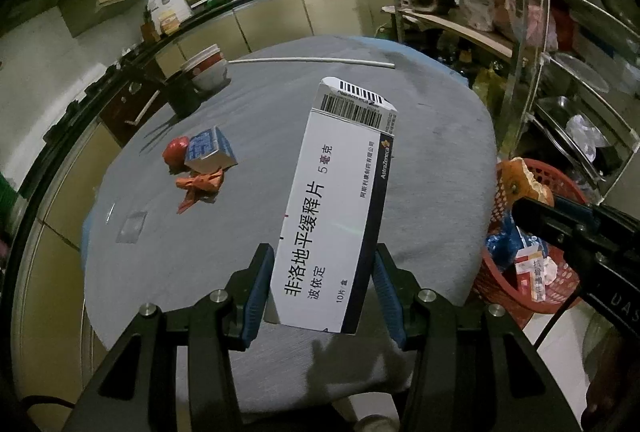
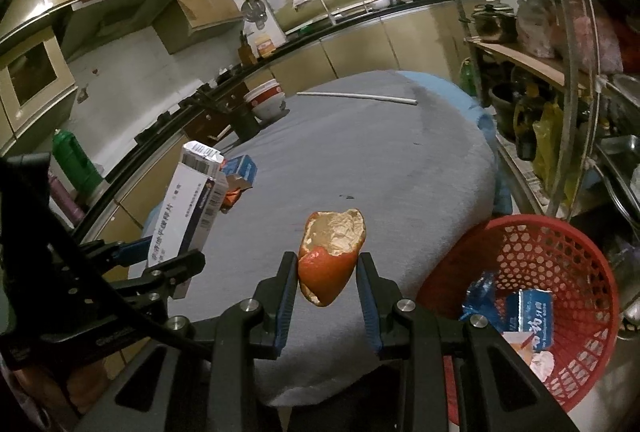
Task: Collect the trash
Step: 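Carry the orange peel with the right tool while the left tool carries the white box over the basket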
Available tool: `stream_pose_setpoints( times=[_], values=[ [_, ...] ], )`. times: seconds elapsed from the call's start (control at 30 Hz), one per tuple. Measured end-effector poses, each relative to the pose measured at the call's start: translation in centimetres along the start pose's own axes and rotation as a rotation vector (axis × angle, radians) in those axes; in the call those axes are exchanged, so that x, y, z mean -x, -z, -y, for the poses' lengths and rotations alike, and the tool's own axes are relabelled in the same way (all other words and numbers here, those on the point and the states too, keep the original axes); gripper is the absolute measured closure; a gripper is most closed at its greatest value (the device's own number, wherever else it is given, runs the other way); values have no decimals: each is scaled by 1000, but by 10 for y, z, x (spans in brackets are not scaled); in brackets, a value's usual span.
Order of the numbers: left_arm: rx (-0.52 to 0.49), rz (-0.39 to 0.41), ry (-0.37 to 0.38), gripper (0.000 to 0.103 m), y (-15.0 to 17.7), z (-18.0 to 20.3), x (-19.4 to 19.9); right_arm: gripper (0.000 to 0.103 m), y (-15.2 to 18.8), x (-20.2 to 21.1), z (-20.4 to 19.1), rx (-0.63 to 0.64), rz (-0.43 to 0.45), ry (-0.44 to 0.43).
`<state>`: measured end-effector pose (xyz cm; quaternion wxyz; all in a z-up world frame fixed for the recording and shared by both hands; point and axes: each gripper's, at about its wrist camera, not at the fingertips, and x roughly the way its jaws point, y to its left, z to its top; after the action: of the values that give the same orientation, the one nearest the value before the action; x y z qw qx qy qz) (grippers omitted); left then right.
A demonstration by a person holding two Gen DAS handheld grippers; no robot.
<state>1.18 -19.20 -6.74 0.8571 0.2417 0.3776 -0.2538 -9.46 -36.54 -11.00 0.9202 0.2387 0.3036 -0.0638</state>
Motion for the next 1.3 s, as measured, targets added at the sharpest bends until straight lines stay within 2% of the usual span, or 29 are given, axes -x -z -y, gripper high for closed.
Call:
stream_pose_setpoints(
  times=[1.07,1.23,1.3],
  values=[
    [-158,14,68,52,-18,69,-5,71,16,28,70,-128,3,103],
    [-193,0,123,52,-19,85,-10,71,20,32,82,-149,-1,124],
    [-198,-19,167,52,-20,92,-13,71,23,35,87,-161,-7,137]
  ],
)
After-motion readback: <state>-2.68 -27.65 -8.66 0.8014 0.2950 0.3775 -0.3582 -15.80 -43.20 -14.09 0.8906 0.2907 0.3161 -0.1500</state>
